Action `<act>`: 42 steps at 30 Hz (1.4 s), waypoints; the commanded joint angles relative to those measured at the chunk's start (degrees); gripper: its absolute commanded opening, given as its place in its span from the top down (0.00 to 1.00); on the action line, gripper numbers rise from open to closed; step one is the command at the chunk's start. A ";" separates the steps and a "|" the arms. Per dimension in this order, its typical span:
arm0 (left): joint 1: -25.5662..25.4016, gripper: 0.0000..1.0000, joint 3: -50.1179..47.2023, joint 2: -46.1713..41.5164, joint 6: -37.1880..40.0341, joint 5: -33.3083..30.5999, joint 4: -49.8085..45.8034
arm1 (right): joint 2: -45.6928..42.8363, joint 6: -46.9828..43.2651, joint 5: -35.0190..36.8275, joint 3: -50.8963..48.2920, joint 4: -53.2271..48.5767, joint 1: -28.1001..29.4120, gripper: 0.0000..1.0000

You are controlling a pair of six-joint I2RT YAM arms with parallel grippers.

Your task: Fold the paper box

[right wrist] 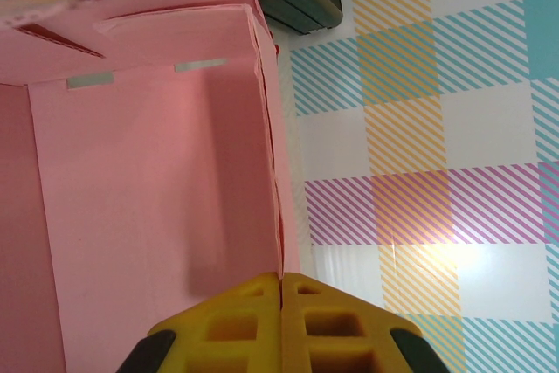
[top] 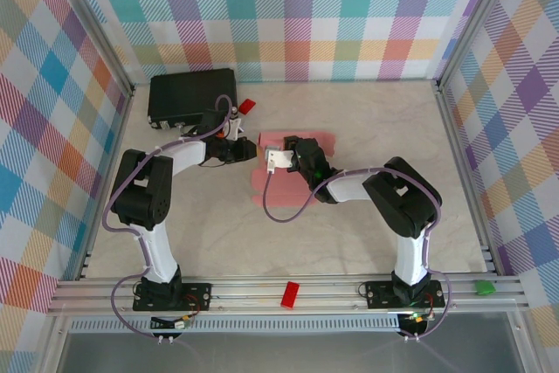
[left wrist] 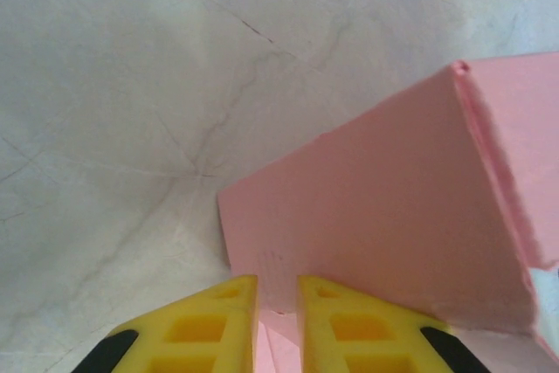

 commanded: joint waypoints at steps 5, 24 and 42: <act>-0.94 0.79 -1.02 -0.75 0.41 3.23 1.73 | 1.81 0.33 -0.05 0.93 -0.50 0.60 1.00; -1.73 0.81 -1.53 0.43 2.32 9.96 3.89 | 2.59 0.14 0.25 1.70 -0.59 0.69 1.00; -2.00 0.68 -0.76 1.77 2.91 0.27 4.11 | 2.24 0.33 0.51 1.53 -0.60 0.66 1.00</act>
